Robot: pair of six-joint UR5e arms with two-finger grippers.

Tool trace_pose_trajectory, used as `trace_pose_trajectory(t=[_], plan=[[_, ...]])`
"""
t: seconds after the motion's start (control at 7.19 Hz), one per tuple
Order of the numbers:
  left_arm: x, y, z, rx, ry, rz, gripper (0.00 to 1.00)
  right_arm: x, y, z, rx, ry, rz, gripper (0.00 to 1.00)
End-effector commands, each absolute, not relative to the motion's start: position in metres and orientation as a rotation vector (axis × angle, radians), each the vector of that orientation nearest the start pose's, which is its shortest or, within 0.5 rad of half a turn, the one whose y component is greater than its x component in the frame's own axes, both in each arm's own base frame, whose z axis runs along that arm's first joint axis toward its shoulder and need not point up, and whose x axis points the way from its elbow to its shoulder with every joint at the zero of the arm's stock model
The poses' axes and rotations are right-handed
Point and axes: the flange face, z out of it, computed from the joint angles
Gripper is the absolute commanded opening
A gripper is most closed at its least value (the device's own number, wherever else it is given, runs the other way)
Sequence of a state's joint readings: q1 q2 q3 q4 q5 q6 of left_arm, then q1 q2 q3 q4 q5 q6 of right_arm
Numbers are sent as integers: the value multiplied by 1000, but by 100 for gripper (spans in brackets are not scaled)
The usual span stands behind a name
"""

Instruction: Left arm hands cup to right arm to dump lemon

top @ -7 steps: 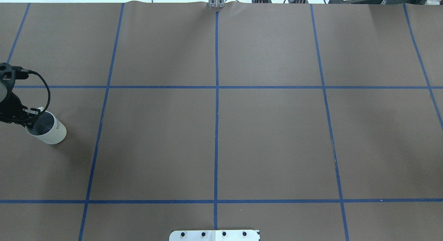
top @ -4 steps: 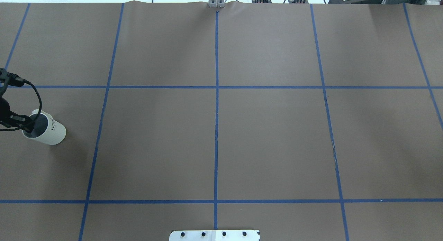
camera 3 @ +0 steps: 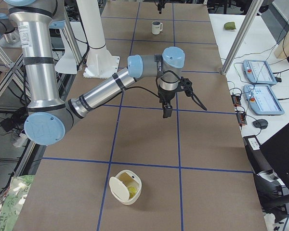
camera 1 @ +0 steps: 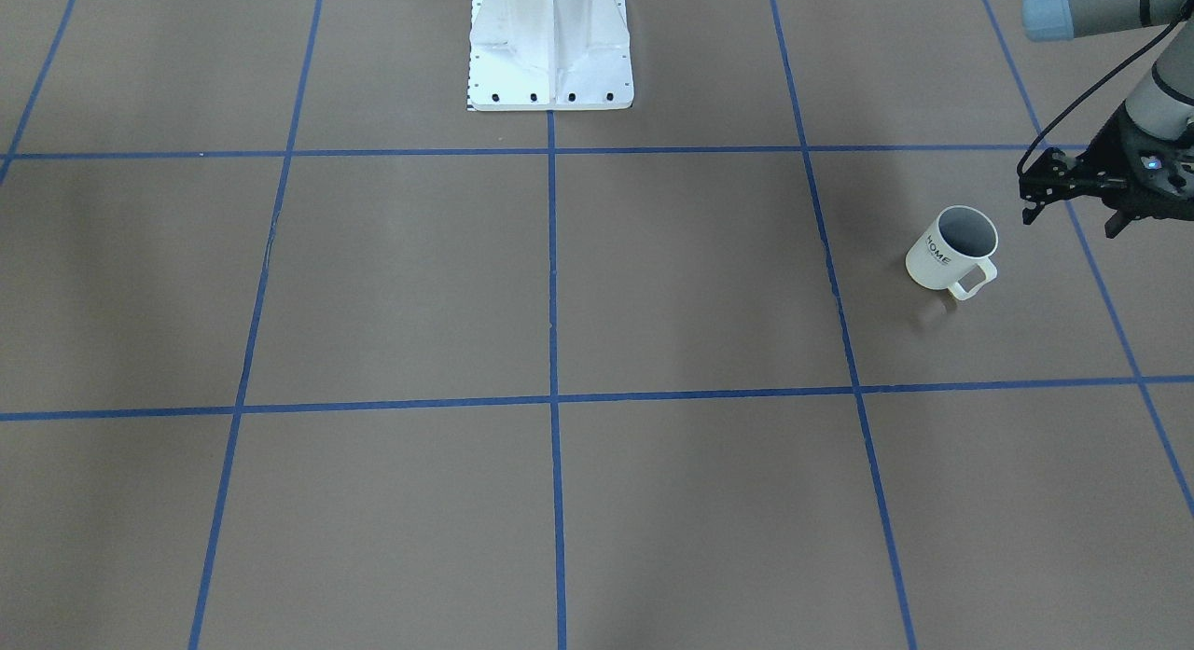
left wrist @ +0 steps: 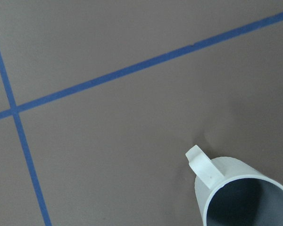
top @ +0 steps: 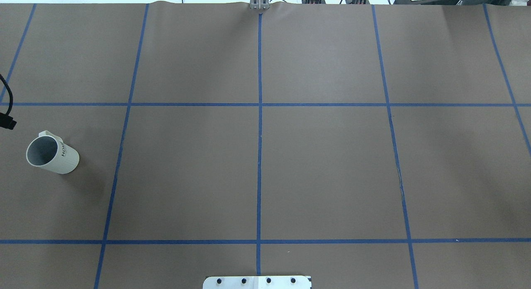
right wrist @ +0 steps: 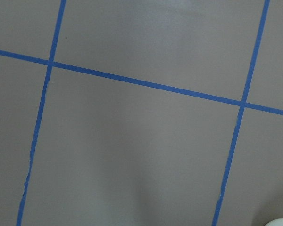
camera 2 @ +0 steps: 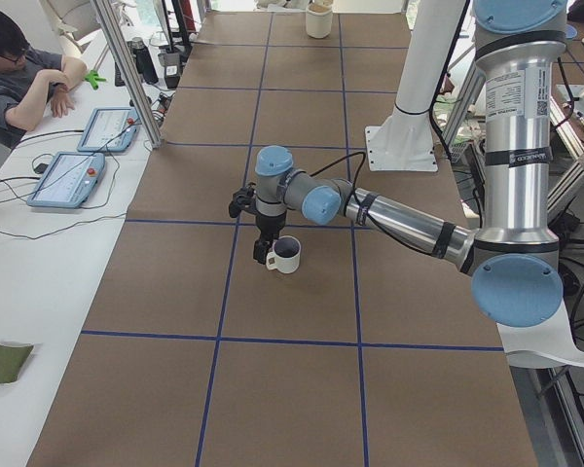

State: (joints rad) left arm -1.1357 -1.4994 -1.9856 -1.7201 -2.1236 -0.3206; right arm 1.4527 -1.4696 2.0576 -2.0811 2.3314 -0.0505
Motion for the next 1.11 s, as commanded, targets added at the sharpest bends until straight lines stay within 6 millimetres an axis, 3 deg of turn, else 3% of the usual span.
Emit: trace_pose_trajectory(t=[0.0,0.28,0.42,0.56,0.7,0.83,0.97], plan=[[96,-471,454,327,688,204,100,23,-479,452,18,-782,-147,100],[41,-528,480,269,681,59,100,52,-481,484,14,-798,-152,100],[24,-541,491,246,704,41,100,70,-482,504,0,-802,-128,100],[-17,-545,515,283,667,116,100,81,-480,520,-7,-806,-134,100],[-44,-541,540,287,634,226,100,87,-468,544,12,-803,-134,100],[-54,-525,564,258,621,282,100,97,-451,591,95,-791,-134,100],[-60,-512,600,212,628,281,100,101,-442,616,130,-789,-133,100]])
